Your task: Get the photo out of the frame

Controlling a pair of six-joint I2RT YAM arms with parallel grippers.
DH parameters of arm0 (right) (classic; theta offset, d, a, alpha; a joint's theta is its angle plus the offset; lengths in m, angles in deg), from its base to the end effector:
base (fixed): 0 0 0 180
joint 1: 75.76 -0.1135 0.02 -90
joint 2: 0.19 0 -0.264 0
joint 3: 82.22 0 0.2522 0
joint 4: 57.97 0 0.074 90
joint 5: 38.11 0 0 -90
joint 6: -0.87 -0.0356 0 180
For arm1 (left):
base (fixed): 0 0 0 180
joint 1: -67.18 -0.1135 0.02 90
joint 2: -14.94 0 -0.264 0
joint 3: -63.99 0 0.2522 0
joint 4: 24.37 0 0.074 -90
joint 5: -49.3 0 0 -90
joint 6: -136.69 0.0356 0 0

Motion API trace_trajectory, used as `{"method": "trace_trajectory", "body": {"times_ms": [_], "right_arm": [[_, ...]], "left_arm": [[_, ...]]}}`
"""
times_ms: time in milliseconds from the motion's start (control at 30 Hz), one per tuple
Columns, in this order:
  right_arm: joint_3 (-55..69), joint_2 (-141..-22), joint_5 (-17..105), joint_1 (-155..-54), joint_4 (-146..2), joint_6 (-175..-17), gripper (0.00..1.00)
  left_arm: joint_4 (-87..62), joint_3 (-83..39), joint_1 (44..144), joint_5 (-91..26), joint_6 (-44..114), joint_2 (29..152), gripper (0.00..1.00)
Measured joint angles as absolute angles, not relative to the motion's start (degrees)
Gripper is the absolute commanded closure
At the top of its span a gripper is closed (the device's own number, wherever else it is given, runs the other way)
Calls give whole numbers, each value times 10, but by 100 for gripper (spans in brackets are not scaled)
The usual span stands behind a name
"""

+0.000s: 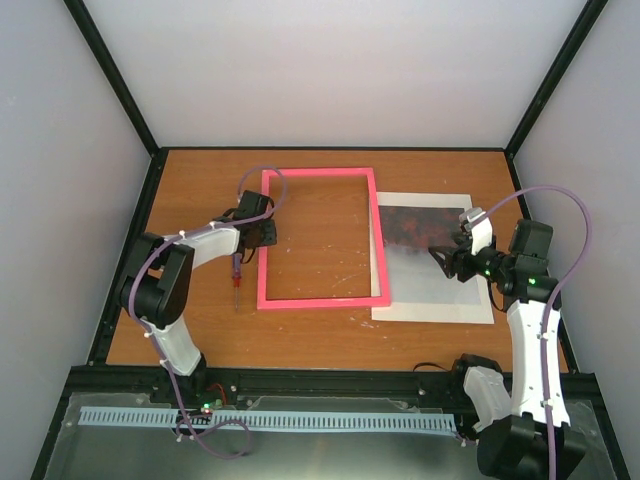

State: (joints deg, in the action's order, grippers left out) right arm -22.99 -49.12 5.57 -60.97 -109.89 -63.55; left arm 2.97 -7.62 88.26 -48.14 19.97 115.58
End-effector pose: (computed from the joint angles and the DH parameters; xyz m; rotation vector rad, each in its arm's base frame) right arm 0.1694 -0.0181 0.2921 -0.5845 2.0024 0.5050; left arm 0.3280 -0.1215 0.1596 -0.1755 2.5440 -0.1606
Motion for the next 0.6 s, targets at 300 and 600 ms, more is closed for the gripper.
{"method": "trace_trajectory", "body": {"times_ms": [300,600], "right_arm": [[-230,-496,56,-610,-1099,-634,29],[-230,-501,56,-610,-1099,-632,29]], "left_arm": [[-30,-61,807,-438,263,1159,99],[-45,-82,762,-410,291,1209,99]]}}
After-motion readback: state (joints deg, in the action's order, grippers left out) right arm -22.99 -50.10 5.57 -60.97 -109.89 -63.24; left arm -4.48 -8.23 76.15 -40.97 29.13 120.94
